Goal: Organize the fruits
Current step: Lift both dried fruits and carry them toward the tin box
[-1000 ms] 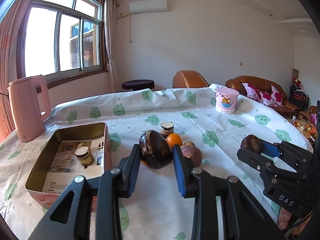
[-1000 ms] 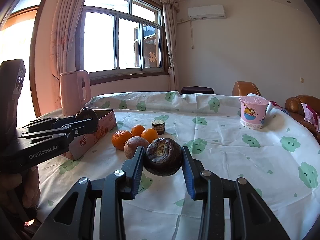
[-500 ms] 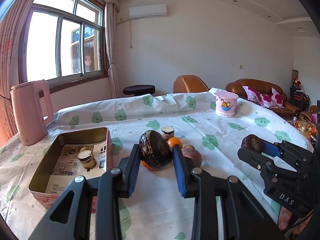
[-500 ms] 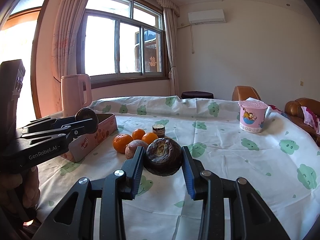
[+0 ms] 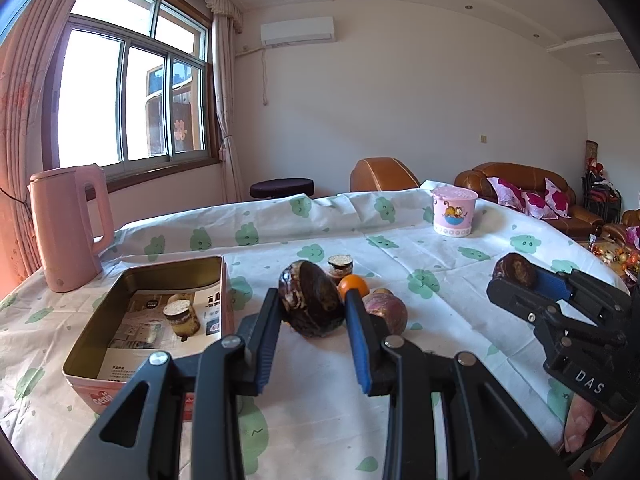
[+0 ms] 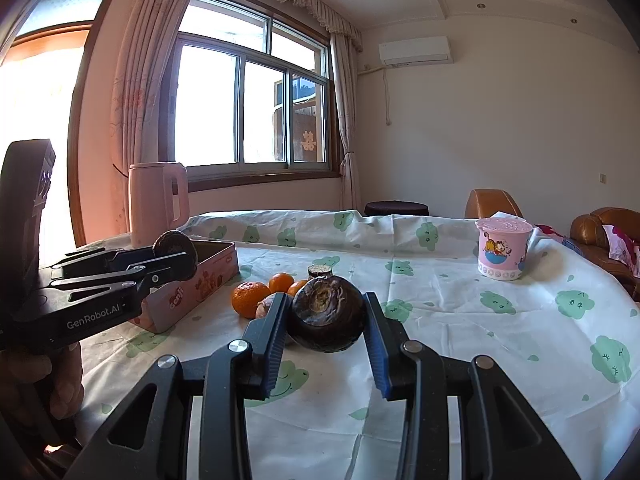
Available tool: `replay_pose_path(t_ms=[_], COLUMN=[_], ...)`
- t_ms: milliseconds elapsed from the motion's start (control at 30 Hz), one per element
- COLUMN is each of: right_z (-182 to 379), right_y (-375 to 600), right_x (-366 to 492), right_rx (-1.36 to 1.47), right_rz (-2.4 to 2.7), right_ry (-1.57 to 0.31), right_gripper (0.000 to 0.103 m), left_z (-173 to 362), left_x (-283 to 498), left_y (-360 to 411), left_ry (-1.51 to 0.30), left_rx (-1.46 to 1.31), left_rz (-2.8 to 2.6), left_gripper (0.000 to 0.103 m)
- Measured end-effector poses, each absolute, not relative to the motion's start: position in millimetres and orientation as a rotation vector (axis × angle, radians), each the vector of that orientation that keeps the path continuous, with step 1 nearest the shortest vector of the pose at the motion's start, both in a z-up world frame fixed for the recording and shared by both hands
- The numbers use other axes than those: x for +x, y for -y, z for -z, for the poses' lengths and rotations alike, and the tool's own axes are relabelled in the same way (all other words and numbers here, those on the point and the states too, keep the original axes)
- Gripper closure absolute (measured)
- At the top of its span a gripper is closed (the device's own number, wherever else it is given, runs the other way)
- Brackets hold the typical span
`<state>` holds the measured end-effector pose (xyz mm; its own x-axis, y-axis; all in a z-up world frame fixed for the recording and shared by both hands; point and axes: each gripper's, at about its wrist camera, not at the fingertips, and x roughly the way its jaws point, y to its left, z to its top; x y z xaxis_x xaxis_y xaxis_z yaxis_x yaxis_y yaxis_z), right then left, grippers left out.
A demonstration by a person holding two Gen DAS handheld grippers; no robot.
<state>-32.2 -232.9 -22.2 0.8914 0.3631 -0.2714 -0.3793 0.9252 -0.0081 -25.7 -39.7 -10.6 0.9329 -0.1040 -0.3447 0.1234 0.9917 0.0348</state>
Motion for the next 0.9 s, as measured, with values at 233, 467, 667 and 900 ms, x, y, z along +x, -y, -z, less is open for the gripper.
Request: replay_pose_path(t_ms=[233, 467, 667, 900], right_z=[21.6, 18.8, 0.7, -30.5], right_y=[234.6, 226.9, 214.9, 189.3], right_x=[-30.4, -25.6, -18.5, -2.0], right_rx=[-0.053, -0.085, -0.073, -0.138], right_rz=[-0.394, -0.389, -0.449, -0.503], right_ry=[-0.276, -0.305, -0.321, -0.310], right_gripper=[0.064, 0.064, 0.064, 0.064], left_z=[5.9, 1.9, -1.7, -7.0], left_x=[-29.2, -28.8, -22.8, -10.0], left_y=[32.6, 20.0, -1.5, -36.6], left_ry=[-0.329, -0.332, -0.348, -0.386], left_rx=[0.045, 0.040, 0.021, 0.006], left_rz=[0.106, 0.074, 0.026, -0.053], left_gripper=[0.069, 0.069, 0.069, 0.069])
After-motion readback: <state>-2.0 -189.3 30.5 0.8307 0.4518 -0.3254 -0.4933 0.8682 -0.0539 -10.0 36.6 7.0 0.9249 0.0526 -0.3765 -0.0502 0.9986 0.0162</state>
